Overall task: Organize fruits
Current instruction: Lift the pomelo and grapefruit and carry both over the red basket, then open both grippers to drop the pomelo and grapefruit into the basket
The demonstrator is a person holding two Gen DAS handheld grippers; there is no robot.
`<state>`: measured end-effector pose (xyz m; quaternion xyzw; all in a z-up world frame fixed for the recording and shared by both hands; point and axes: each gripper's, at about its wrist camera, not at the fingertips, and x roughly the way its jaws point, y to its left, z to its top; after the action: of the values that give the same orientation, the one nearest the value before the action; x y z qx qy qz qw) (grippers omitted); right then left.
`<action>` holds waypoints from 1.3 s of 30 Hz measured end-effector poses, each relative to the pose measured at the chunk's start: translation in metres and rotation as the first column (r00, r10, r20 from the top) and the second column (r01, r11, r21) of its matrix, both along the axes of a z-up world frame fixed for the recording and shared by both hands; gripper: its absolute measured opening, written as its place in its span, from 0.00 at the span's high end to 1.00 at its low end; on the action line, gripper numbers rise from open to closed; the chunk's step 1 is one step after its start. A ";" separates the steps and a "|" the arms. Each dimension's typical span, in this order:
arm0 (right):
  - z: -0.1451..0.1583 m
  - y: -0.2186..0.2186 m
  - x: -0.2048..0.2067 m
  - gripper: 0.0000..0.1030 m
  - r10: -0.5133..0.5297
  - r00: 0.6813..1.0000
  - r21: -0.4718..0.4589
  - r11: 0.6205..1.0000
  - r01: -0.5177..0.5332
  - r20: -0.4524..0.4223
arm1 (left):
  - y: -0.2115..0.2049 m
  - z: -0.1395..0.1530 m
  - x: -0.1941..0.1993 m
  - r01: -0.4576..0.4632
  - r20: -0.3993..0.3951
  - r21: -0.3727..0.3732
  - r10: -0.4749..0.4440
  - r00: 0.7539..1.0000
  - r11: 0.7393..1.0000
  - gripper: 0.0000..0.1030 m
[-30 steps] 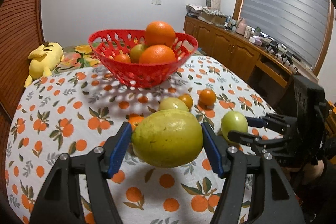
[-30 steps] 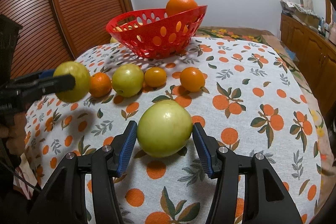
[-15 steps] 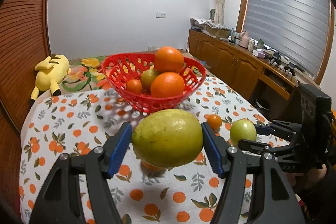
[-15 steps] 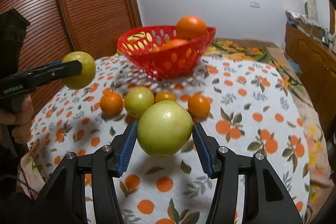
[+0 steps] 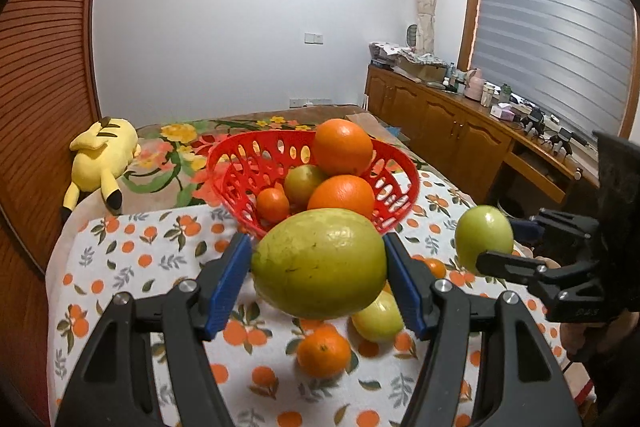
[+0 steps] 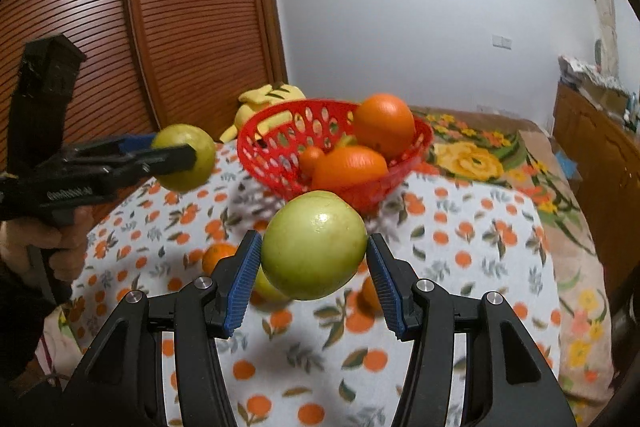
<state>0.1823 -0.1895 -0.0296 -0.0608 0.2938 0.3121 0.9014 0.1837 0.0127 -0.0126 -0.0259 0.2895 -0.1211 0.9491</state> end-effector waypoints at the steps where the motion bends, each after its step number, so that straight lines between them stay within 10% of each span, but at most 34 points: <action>1: 0.003 0.002 0.004 0.46 0.006 1.000 0.000 1.000 -0.006 0.005 | 0.000 -0.001 0.005 -0.002 -0.002 0.003 0.002 1.000 1.000 0.36; 27: -0.009 0.032 0.093 0.46 0.073 0.997 -0.047 0.996 -0.074 -0.020 | -0.010 -0.035 0.103 0.012 -0.093 0.019 -0.010 0.996 1.000 0.36; 39: -0.014 0.040 0.101 0.46 0.086 0.996 -0.067 0.994 -0.088 -0.037 | 0.006 -0.015 0.091 -0.011 -0.001 0.022 0.011 1.000 1.000 0.36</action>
<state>0.2830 -0.1491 -0.0438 -0.0991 0.3168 0.3417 0.8792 0.2743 0.0187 -0.0278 -0.0172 0.2912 -0.1126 0.9499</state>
